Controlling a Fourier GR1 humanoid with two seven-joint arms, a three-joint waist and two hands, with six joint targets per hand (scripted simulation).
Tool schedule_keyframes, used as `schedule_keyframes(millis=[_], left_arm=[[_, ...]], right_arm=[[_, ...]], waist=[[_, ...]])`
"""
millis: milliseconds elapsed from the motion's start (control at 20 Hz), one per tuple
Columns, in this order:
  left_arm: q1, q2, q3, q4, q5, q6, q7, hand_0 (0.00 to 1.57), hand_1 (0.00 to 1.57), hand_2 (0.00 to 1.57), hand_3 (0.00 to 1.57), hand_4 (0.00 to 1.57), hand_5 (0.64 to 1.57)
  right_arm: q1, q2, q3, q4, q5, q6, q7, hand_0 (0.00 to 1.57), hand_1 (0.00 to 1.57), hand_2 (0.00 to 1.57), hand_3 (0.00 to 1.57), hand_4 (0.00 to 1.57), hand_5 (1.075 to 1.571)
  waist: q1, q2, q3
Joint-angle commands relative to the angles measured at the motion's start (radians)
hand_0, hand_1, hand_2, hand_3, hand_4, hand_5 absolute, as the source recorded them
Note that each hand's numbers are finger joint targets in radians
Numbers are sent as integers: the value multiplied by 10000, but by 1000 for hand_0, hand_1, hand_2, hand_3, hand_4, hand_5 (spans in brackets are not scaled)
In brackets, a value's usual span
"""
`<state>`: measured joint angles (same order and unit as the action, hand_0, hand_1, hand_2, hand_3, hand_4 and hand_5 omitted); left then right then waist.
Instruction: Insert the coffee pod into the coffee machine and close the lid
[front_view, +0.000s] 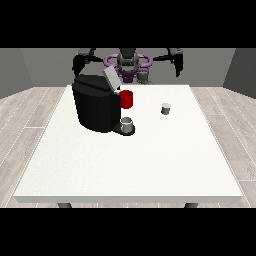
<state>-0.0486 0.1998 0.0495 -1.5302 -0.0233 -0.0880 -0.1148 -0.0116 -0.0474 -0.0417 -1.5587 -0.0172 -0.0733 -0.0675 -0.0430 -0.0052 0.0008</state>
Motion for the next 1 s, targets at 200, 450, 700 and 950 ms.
schedule_keyframes(millis=[200,450,700,950], left_arm=[[-1718,1030,1027,1945,135,-607,241,0,0,0,0,0,1571],[-2748,1232,814,2904,-528,-446,866,0,0,0,0,0,1571],[-3390,1667,1542,4840,-380,-681,303,0,0,0,0,0,1571],[-3863,1731,1182,5825,-1242,-315,316,0,0,0,0,0,1571]], right_arm=[[-429,456,160,-88,-111,-429,-693,0,0,0,0,158,1571],[-675,463,333,152,-54,-282,-973,0,0,0,0,186,1571],[-354,223,543,-302,-113,193,-848,0,0,0,0,283,1571],[-825,408,730,-84,327,-396,-187,0,0,0,0,332,1571]], waist=[[-713,1007,-9],[-894,1307,-6],[-1249,1544,-10],[-1113,1657,-10]])
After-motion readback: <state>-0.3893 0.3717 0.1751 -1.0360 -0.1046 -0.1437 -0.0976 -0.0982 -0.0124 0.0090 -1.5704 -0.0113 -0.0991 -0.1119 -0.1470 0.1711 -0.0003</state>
